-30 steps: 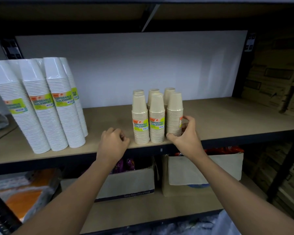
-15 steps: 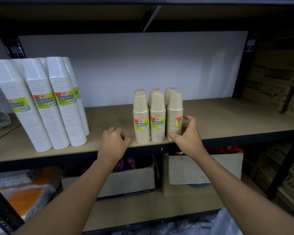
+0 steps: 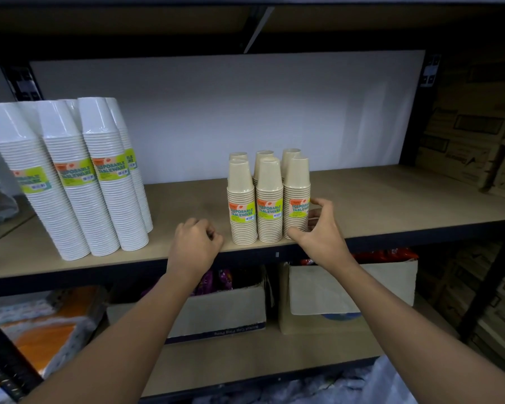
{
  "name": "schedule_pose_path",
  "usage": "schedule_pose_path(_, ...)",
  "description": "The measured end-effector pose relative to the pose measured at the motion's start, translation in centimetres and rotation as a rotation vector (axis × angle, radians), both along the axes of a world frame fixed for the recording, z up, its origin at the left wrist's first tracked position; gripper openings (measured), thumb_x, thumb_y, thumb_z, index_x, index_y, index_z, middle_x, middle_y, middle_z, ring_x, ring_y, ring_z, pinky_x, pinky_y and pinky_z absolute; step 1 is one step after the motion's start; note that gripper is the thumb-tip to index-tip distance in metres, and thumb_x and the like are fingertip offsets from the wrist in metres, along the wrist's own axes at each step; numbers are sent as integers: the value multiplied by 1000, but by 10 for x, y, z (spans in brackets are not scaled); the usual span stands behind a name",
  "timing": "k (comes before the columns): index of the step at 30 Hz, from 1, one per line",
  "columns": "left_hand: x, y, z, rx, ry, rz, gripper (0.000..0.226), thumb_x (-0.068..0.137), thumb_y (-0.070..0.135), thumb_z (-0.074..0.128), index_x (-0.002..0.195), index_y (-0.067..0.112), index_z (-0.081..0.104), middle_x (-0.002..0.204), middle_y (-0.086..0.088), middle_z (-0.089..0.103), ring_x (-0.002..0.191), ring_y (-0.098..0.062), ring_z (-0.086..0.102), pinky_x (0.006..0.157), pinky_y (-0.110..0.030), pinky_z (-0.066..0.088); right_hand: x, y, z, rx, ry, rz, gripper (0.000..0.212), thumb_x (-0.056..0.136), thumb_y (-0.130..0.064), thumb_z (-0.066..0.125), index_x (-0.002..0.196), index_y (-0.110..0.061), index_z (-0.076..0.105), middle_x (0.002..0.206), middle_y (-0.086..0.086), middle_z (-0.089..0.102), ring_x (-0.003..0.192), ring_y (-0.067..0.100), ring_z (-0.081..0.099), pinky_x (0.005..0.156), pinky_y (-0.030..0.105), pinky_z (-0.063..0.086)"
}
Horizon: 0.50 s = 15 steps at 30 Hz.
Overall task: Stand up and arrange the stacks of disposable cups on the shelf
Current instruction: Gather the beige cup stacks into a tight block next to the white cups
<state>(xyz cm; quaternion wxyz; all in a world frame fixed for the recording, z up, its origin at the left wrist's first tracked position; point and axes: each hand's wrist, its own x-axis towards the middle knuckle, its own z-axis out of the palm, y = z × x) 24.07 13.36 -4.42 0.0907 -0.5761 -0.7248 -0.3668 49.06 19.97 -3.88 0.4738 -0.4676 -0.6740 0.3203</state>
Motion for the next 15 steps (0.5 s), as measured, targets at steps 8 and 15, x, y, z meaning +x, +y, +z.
schedule_pose_path(8, 2, -1, 2, -10, -13, 5, 13, 83, 20, 63, 75, 9, 63, 85, -6, 59, 86, -28, 51, 71, -36, 44, 1, -2, 2, -4, -20, -14, 79, 72, -31, 81, 135, -28, 34, 113, -4, 55, 102, 10, 58, 88, 40, 54)
schedule_pose_path(15, 2, -2, 2, -19, -13, -2, 13, 83, 19, 63, 76, 8, 64, 84, -5, 58, 87, -29, 51, 72, -36, 44, 1, -2, 4, -19, -24, -1, 78, 73, -30, 81, 135, -27, 35, 116, -3, 55, 104, 10, 57, 88, 37, 53)
